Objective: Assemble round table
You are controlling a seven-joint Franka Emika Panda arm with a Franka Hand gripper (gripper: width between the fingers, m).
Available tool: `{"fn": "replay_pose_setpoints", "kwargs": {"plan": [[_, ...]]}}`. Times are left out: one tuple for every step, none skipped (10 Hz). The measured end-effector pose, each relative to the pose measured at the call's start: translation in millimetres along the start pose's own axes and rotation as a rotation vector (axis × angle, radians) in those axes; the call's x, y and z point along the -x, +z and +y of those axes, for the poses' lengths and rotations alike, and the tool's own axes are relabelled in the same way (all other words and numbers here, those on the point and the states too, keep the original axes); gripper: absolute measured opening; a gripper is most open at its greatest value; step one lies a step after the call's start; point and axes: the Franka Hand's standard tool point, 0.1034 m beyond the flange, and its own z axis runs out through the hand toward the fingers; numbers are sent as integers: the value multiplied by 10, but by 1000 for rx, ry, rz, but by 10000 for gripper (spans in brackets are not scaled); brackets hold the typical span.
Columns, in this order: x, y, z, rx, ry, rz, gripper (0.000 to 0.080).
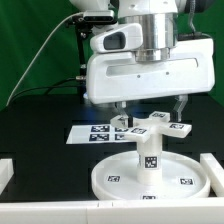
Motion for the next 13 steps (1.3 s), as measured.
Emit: {"fn": "replay_pose_setpoints", "kwargs": {"plan": [[57,48,-23,0,-3,-3,649],[90,81,-31,3,-6,2,649],[86,82,-28,4,-6,5,649],[83,80,-27,4,-6,6,564],[83,76,3,6,-1,7,443],[85,78,12,7,0,6,443],[85,78,10,7,0,6,445],[85,78,11,6,24,6,445],[73,80,7,10,29,13,445],[43,81,11,15,69,29,445],[32,81,15,11,193,35,445],[24,80,13,6,329,42,445],[25,83,19,1,469,48,445]]}}
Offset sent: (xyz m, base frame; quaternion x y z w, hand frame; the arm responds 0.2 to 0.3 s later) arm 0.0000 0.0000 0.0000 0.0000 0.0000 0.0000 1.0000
